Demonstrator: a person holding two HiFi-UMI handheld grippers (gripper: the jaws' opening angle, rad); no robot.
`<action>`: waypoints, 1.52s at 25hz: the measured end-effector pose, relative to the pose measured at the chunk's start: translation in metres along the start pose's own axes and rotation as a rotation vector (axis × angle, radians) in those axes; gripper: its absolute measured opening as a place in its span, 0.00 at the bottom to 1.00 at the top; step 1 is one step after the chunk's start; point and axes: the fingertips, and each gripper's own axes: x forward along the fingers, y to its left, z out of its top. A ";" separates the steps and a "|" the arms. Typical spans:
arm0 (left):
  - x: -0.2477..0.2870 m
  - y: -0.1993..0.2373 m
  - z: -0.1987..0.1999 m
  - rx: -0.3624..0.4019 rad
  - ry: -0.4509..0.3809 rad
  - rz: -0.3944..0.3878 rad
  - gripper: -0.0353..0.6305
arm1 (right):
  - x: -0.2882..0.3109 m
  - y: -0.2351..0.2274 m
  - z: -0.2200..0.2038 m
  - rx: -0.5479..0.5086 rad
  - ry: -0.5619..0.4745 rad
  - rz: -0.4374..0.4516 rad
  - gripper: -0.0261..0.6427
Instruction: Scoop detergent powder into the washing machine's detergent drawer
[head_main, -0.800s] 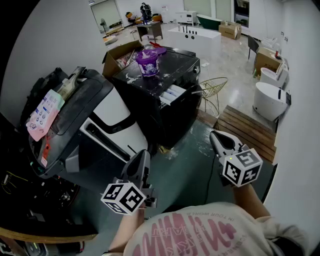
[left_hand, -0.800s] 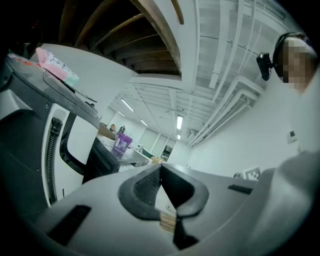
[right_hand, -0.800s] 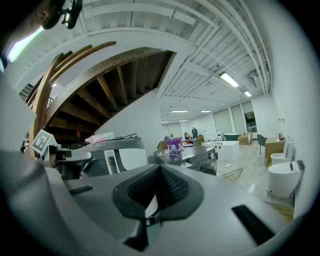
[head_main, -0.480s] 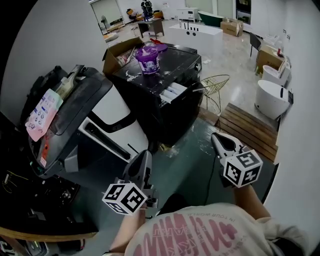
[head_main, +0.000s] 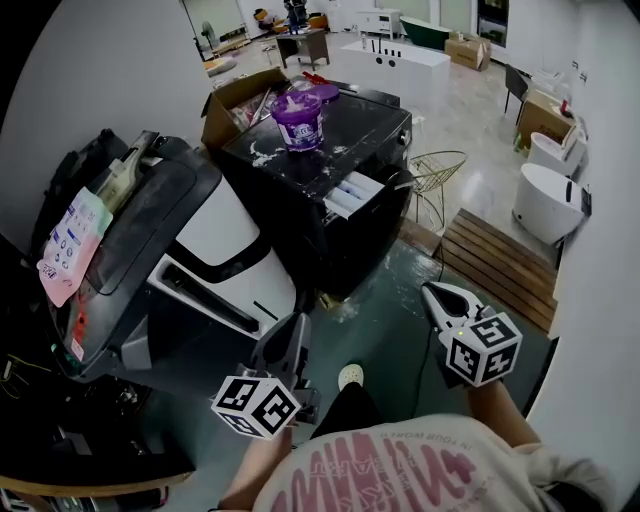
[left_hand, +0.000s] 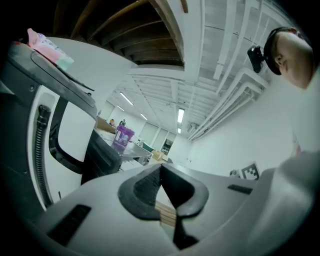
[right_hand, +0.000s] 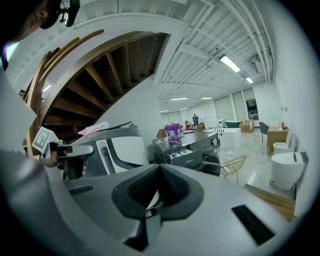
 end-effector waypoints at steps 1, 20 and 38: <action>0.009 0.008 0.001 0.001 0.005 0.001 0.06 | 0.009 -0.003 0.002 -0.011 0.007 -0.006 0.04; 0.179 0.121 0.104 0.062 0.018 -0.122 0.06 | 0.197 -0.053 0.117 0.031 -0.079 -0.042 0.04; 0.261 0.173 0.103 0.009 0.002 -0.004 0.06 | 0.293 -0.102 0.112 0.090 0.006 0.070 0.04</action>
